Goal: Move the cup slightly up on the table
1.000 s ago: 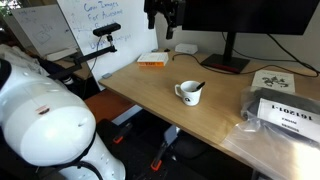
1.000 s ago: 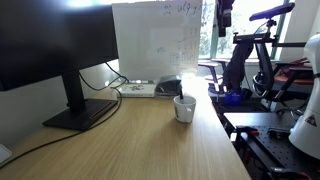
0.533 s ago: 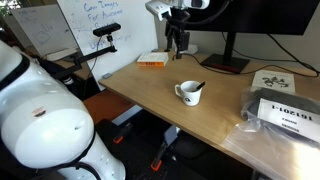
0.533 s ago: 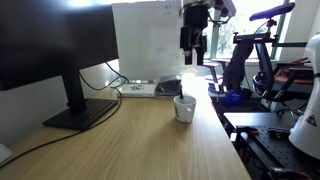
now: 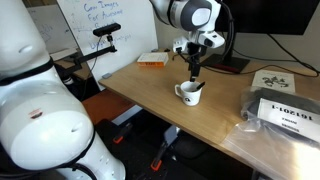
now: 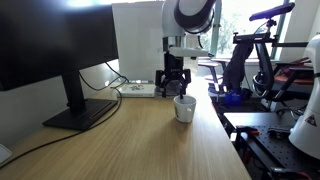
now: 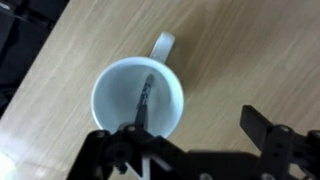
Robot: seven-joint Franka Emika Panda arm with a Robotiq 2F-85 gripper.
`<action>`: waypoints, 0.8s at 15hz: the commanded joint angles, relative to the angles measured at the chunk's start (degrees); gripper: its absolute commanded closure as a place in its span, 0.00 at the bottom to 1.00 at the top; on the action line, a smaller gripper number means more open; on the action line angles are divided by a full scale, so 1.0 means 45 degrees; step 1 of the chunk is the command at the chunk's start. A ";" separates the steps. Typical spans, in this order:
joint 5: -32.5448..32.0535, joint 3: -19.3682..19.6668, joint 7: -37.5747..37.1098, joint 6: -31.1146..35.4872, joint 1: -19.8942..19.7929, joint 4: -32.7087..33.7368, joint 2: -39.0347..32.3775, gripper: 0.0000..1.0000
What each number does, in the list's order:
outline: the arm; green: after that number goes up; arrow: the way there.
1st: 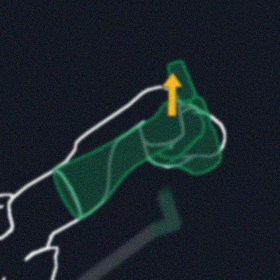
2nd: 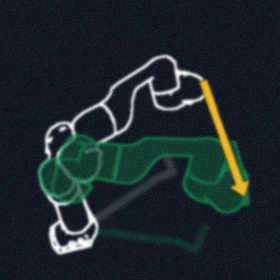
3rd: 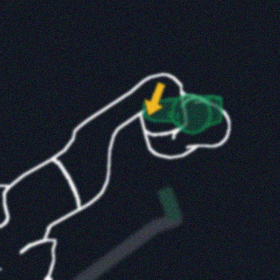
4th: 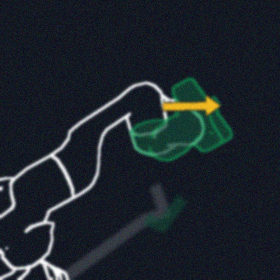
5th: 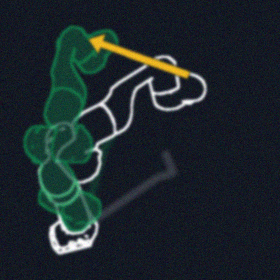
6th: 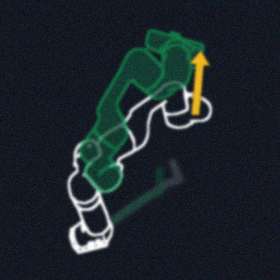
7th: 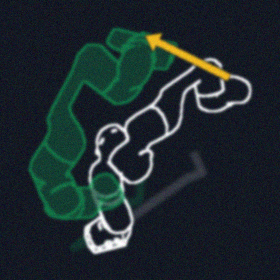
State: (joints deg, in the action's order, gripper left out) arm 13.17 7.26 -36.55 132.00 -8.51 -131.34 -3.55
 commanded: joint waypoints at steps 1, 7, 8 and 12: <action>0.0723 0.0294 -0.1800 0.0023 0.0096 0.0747 -0.0946 0.00; 0.1084 0.0507 -0.3302 0.0004 0.0182 0.1311 -0.2021 0.38; 0.1028 0.0534 -0.3409 0.0055 0.0193 0.1349 -0.2150 0.47; 0.0871 0.0615 -0.3489 0.0182 0.0245 0.1428 -0.2403 0.77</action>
State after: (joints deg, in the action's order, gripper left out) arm 16.90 8.99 -50.84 132.21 -8.42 -125.82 -13.62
